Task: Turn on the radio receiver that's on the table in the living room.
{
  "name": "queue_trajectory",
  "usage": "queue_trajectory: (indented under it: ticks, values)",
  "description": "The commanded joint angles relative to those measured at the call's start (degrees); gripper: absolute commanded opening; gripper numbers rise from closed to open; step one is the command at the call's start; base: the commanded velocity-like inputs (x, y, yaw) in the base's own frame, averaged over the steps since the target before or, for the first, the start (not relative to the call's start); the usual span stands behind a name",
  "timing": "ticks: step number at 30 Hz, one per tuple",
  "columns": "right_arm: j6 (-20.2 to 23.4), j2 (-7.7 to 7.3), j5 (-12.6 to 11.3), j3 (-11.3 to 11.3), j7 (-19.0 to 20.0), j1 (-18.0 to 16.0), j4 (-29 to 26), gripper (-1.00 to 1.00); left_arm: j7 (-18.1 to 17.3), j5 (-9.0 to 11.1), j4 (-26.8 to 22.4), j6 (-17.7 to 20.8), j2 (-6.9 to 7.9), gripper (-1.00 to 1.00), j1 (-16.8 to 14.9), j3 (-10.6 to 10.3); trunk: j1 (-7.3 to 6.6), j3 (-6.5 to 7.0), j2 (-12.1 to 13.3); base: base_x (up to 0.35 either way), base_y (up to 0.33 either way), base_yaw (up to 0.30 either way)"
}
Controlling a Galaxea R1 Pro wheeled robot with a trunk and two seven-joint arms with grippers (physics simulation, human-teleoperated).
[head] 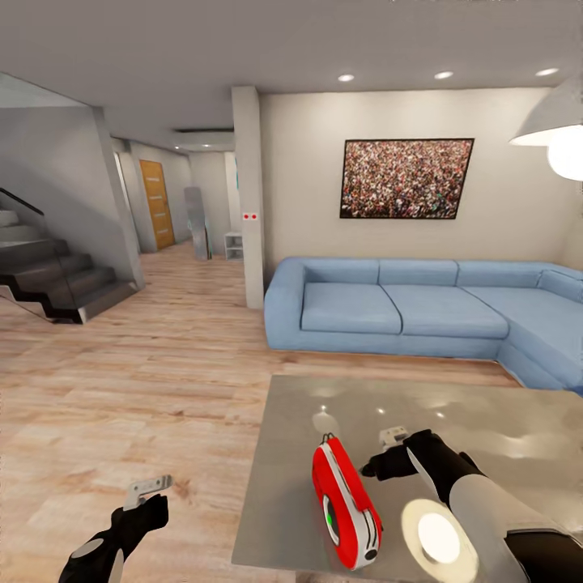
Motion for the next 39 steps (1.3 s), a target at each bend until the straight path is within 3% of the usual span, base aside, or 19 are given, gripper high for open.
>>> queue_trajectory:
  ticks: [1, 30, 39]
  values:
    - [0.0, 0.0, -0.01, -0.02, -0.07, 0.0, 0.0, 1.0, 0.0, 0.0, 0.0, 0.01, -0.01, -1.0, 0.0, 0.0, -0.23, 0.18, 0.42, -0.22, -0.143, 0.0]
    - [-0.09, 0.0, -0.12, -0.01, -0.22, 0.0, 0.0, 1.0, 0.01, -0.07, 0.09, 0.02, 0.07, -1.0, 0.0, -0.02, -6.6, 5.39, 12.05, -0.269, -0.182, 0.0]
    - [-0.35, 0.0, -0.34, -0.01, -0.23, 0.0, 0.07, 1.0, 0.0, 0.0, 0.17, 0.02, 0.04, -1.0, 0.0, 0.0, -8.57, 7.01, 15.66, -0.326, -0.043, 0.0]
